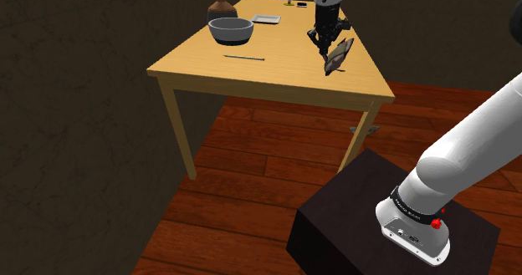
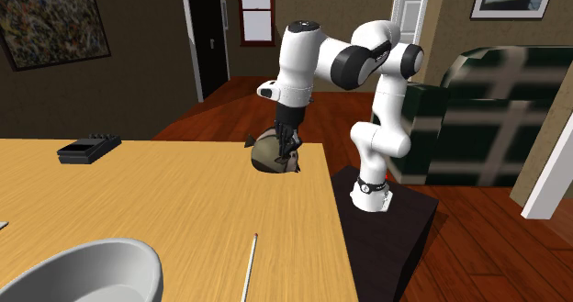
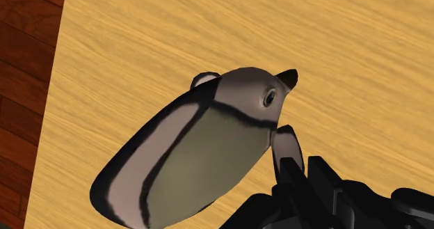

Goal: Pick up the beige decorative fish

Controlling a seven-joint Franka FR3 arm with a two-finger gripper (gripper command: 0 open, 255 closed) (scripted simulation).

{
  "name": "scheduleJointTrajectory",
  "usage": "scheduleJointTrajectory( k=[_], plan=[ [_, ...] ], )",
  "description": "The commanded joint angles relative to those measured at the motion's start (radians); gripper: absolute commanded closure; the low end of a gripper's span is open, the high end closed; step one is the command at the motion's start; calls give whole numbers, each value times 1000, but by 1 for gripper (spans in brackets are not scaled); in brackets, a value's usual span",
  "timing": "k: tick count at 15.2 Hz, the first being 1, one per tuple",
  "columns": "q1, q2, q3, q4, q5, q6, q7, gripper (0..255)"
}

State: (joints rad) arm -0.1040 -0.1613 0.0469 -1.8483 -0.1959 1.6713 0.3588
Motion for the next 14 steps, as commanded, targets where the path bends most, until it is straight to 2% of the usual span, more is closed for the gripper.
scheduleJointTrajectory(
  k=[1, 14],
  plan=[
    [0, -1, -1, -1, 0, 0, -1, 255],
    [1, 39, 4, 219, -1, -179, -30, 255]
  ],
)
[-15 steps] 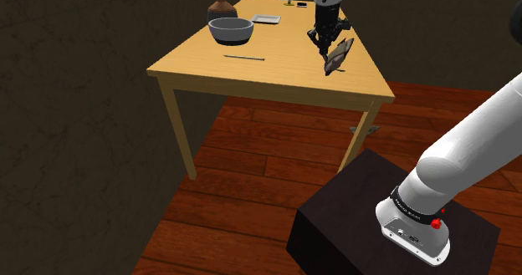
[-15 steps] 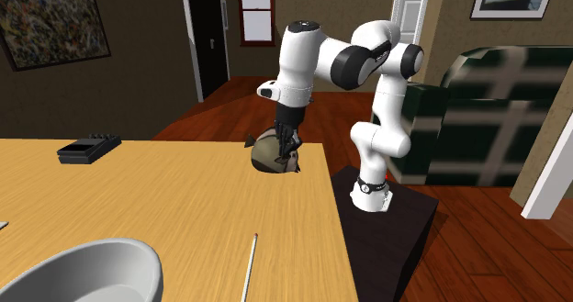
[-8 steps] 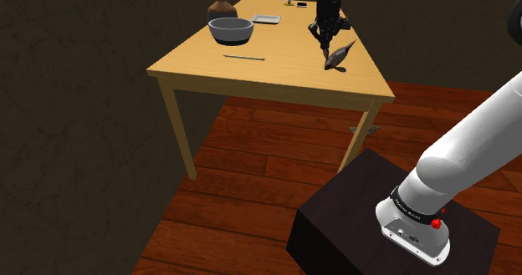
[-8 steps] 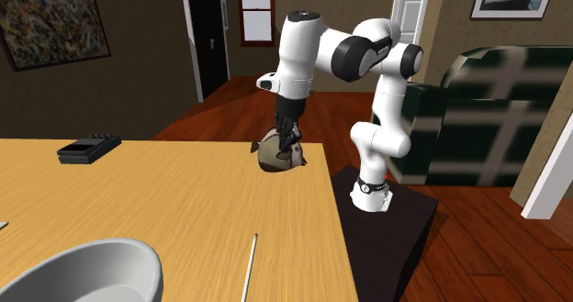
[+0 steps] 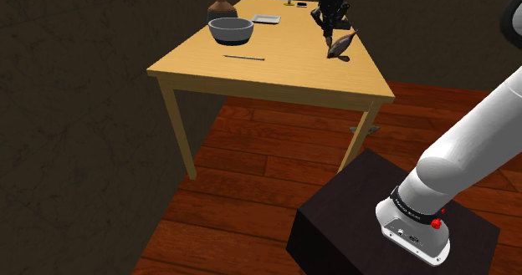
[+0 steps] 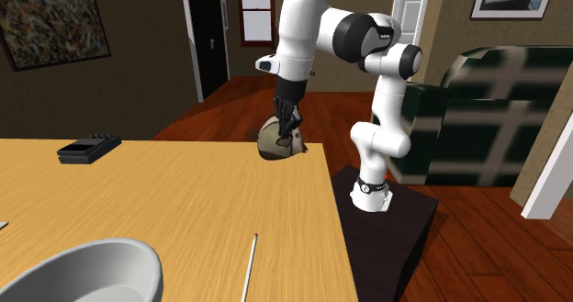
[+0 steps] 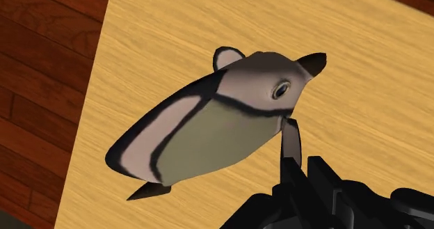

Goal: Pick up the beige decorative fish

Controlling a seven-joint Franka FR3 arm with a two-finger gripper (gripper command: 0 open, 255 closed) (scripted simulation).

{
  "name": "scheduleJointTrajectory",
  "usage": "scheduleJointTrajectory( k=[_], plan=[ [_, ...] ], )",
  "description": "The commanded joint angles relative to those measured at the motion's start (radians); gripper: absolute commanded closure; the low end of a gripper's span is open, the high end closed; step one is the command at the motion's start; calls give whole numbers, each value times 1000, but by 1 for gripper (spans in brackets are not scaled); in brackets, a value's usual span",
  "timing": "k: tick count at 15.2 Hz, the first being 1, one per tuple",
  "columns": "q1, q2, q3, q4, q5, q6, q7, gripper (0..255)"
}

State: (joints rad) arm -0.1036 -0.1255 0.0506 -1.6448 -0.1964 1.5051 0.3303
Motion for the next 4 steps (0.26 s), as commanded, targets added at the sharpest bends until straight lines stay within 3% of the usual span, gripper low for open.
scheduleJointTrajectory(
  k=[1, 4],
  plan=[
    [0, 8, 1, 35, -1, -27, -4, 255],
    [1, 14, 2, 58, -1, -43, -6, 255]
  ],
)
